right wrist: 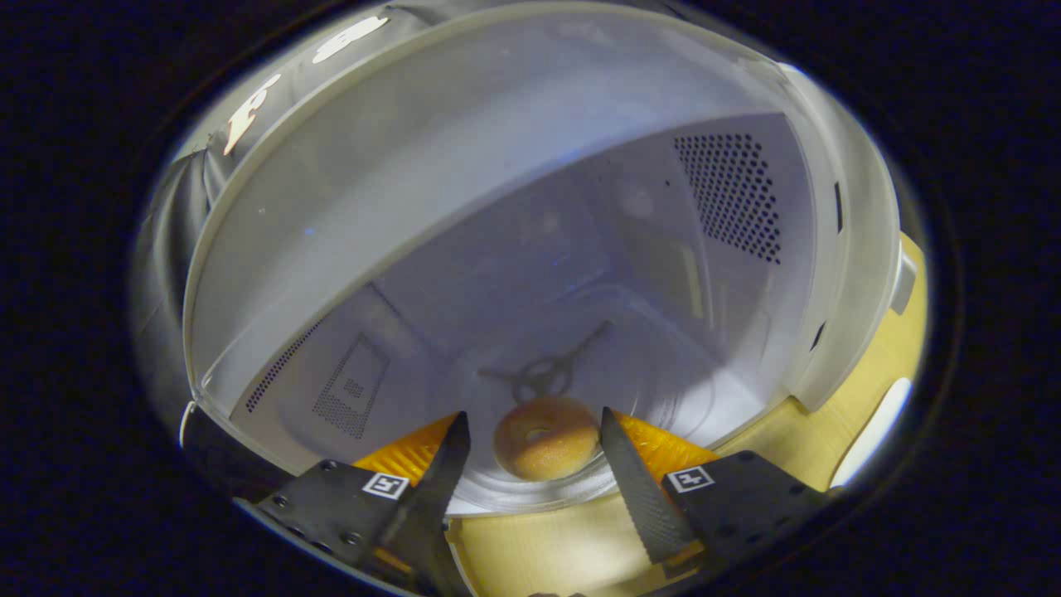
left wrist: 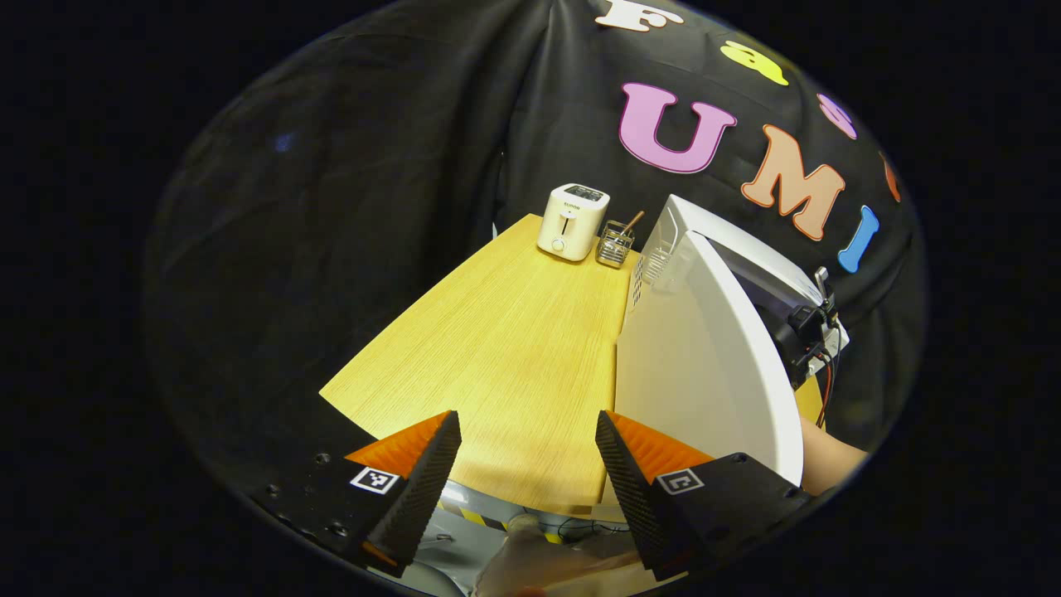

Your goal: Open the microwave oven with the left hand, put the food in, and close the microwave oven.

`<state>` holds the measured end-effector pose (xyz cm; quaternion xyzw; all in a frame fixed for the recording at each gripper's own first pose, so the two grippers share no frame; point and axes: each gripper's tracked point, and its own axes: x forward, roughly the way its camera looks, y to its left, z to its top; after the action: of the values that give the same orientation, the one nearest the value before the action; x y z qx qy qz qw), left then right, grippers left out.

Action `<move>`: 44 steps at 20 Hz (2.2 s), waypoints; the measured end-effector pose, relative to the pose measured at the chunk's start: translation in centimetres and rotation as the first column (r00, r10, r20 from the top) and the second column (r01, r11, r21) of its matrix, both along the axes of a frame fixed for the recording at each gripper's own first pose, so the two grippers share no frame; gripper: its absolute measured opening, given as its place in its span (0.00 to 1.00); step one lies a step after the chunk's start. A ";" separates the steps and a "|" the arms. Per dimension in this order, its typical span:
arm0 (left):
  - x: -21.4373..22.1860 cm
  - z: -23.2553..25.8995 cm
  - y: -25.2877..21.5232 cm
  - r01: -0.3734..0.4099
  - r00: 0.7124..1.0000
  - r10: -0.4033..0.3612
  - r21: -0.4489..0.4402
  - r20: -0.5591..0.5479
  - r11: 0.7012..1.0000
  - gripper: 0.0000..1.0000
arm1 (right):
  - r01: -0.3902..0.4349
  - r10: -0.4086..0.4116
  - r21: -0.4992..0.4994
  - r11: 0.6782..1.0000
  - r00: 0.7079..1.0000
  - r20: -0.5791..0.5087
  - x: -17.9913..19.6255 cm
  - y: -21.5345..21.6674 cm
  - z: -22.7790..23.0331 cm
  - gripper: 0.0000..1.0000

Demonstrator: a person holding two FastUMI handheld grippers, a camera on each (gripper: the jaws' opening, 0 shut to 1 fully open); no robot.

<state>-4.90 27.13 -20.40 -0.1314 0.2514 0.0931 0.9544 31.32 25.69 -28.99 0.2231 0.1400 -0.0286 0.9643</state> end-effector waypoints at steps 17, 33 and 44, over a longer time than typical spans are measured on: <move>-1.0 0.4 -2.4 0.036 0.999 -0.035 -0.044 0.034 0.998 0.94 | -0.029 0.029 -0.016 0.999 0.998 0.049 -9.3 -3.1 7.0 0.99; -0.8 0.7 -6.5 0.186 0.981 -0.186 0.010 0.057 0.982 0.01 | 0.000 0.026 -0.195 0.981 0.990 0.135 -19.7 -8.1 13.0 0.91; 0.4 1.7 -10.7 0.269 0.958 -0.273 0.062 0.087 0.961 0.00 | 0.040 -0.009 -0.233 0.972 0.991 0.131 -25.0 -12.4 13.4 0.91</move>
<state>-4.50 16.43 -18.71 -0.0762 0.2189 -0.0386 0.9720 6.32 13.34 -15.57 0.1106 0.0702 -0.0424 0.9905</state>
